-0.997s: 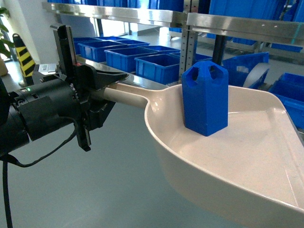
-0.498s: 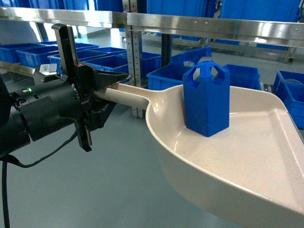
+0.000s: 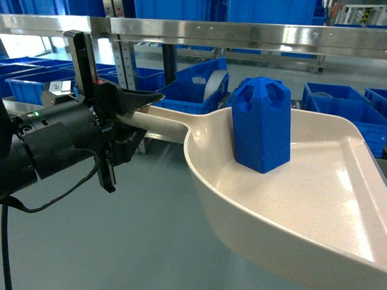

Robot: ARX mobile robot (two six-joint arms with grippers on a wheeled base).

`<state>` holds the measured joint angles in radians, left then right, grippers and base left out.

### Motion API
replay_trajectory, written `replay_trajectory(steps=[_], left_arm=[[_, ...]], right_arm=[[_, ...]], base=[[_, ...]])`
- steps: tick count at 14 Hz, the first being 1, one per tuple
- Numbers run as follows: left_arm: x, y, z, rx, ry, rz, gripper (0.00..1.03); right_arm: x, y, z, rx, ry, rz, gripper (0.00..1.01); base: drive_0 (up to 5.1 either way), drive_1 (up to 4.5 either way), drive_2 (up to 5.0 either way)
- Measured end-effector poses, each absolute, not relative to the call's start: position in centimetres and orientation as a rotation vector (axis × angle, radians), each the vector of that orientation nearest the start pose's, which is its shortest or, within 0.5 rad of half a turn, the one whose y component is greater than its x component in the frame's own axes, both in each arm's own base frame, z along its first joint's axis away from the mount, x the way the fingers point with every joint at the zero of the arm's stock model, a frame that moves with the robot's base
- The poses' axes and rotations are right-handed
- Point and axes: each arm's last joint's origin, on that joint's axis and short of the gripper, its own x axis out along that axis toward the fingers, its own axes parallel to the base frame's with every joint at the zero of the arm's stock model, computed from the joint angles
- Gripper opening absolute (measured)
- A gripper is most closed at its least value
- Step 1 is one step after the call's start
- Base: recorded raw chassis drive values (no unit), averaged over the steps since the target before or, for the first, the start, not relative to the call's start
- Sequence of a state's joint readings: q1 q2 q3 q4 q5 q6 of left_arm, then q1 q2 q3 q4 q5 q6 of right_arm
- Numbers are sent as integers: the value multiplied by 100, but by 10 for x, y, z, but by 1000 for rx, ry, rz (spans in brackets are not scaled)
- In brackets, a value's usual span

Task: Place part in tray to right shelf

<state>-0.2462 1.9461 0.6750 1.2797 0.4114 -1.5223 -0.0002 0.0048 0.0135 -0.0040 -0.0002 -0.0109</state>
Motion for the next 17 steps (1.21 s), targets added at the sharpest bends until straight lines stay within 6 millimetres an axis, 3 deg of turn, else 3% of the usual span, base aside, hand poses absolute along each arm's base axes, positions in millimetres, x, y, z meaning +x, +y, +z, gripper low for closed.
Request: replay_trajectory(steps=[17], left_arm=[[328,-93,134,-1463,486,-524,13]], right_arm=[[97,0,167,-11,-4,0,98]], base=[[-127,-127,-127]])
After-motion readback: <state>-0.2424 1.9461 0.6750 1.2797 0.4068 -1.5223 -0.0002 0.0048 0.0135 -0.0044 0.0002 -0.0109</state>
